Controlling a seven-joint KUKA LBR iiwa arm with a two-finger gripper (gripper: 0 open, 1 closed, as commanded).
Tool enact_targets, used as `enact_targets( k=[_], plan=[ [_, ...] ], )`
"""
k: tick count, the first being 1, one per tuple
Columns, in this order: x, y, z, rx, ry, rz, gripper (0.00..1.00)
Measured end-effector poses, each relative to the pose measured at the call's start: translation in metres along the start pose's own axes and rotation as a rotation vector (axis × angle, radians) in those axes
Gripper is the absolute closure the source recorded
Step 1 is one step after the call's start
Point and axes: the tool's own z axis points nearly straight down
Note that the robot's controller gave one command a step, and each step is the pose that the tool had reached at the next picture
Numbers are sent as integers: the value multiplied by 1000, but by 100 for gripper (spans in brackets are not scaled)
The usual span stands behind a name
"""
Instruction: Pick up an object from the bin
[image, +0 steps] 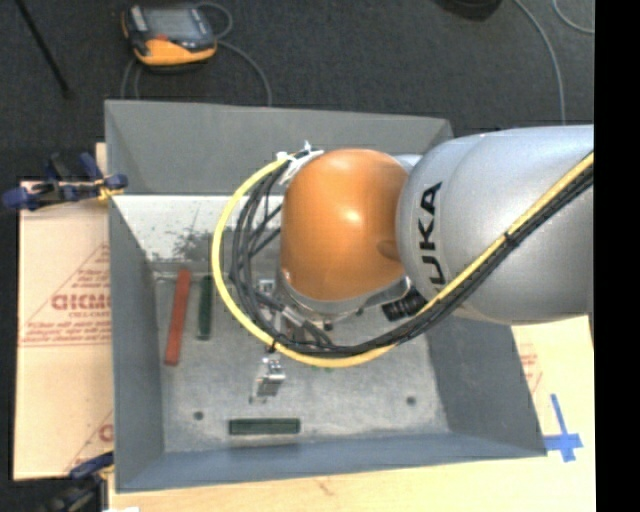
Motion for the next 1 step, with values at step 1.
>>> enact_targets(
  k=[1],
  plan=[
    [-2,-1,-4,-1,-8,4,0]
  ],
)
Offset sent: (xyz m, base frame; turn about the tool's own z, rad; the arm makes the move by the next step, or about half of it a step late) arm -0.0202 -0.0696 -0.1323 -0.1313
